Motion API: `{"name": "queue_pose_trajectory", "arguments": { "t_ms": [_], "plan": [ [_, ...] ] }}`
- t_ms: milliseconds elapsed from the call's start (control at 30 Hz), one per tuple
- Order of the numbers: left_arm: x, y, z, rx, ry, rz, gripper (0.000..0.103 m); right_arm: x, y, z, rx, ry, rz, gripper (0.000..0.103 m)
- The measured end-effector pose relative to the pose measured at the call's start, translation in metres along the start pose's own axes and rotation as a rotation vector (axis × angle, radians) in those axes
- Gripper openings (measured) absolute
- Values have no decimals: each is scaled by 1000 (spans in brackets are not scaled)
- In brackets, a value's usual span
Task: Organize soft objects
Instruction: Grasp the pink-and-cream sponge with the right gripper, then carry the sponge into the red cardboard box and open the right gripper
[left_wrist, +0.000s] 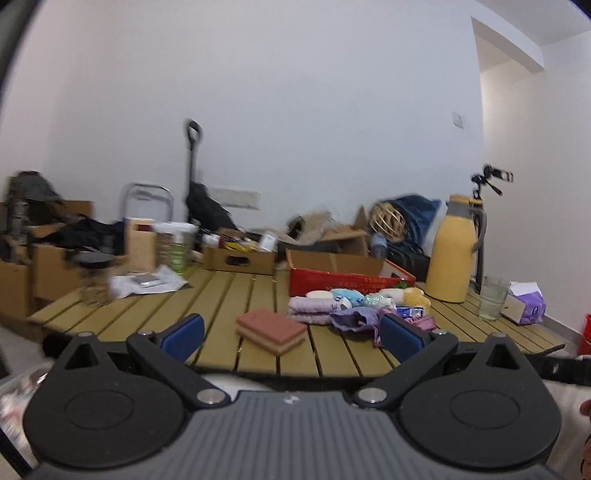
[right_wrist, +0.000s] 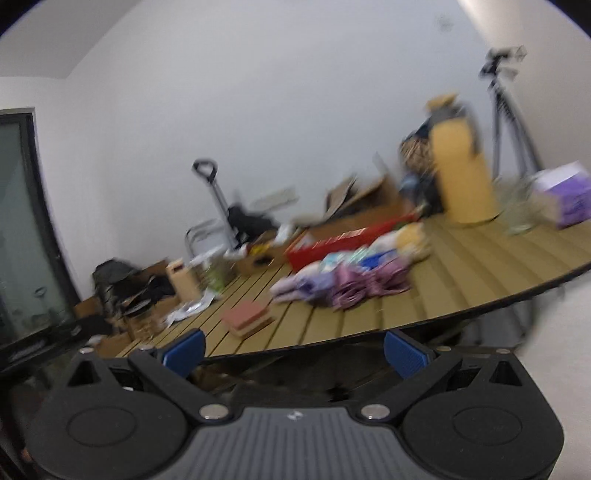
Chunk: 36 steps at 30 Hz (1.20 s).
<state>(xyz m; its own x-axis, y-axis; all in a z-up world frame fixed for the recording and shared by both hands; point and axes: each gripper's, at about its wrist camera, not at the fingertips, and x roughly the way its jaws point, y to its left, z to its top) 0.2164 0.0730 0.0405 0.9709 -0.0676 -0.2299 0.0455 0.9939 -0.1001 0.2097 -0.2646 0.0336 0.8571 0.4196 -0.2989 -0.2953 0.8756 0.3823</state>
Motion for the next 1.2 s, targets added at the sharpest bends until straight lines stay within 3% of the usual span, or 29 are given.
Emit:
{"name": "queue_pose_trajectory", "arguments": {
  "t_ms": [167,267,333,467,533,600,800,933,1067,1200],
  "plan": [
    [134,52,36,-28,204,-158,75,109,11,16,-36,117,25,75],
    [204,75,44,7,273,-175,67,173,18,20,-1,160,64,63],
    [247,89,44,14,320,-179,61,214,25,18,54,179,74,48],
    [307,113,32,-24,441,-279,50,289,40,11,167,260,105,45],
    [324,128,23,-103,506,-346,45,314,49,4,179,272,98,43],
    [329,140,13,-168,535,-363,43,333,51,-1,202,287,71,41],
    [323,162,-5,-302,527,-403,40,352,38,-1,243,270,90,35],
    [318,150,4,-304,473,-377,36,355,31,14,235,287,98,33],
    [326,129,47,-314,370,-437,34,342,29,68,148,152,112,33],
    [374,84,109,-282,316,-458,34,361,3,148,121,77,111,32]
  ]
}}
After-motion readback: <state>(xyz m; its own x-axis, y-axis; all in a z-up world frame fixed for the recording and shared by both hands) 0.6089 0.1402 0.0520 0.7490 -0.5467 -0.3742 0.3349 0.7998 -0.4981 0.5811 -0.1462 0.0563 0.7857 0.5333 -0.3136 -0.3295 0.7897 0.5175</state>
